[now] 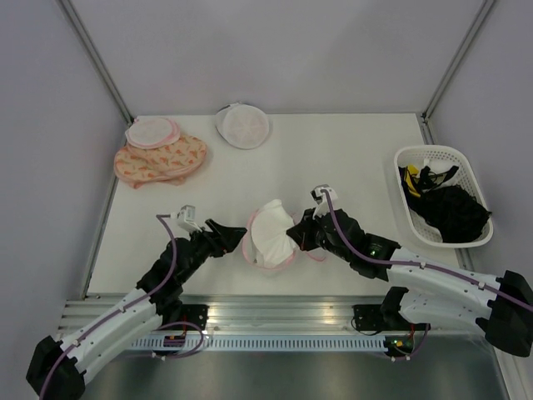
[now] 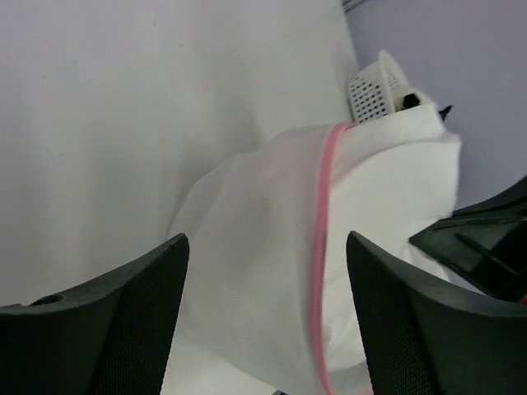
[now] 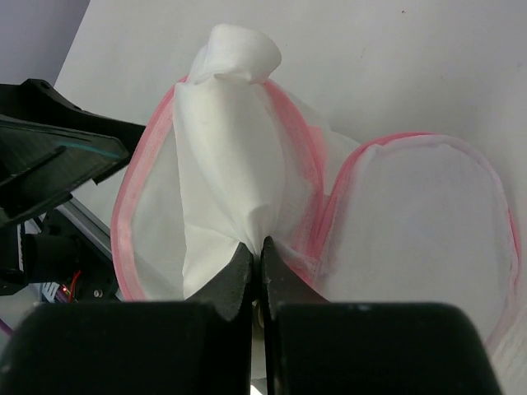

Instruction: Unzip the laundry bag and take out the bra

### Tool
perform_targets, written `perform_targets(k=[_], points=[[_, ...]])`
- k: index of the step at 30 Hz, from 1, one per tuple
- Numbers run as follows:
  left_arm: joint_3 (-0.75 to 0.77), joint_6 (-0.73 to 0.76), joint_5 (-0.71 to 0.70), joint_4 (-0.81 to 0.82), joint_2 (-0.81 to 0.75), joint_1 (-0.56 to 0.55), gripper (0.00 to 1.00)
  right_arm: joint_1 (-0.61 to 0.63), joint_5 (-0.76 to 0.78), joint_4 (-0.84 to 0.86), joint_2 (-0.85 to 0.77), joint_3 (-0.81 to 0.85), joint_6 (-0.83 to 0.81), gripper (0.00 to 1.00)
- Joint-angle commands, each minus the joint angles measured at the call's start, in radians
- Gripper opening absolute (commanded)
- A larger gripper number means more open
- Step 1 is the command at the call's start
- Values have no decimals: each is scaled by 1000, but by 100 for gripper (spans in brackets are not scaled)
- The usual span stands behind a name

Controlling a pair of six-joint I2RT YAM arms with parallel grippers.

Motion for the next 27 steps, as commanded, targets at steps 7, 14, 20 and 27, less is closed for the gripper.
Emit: perform_targets(k=[7,14,20,27], points=[[138,184,35,-109,278,-58,34,-4,25,5,15,70,4,0],[168,184,2,-80,310,-84,2,-4,-130,78,34,70,-39,0],[164,174,2,-63,310,-85,2,-4,-321,80,109,105,-88,37],[161,164,10,-46,309,-85,2,-2,-227,42,121,136,-119,53]])
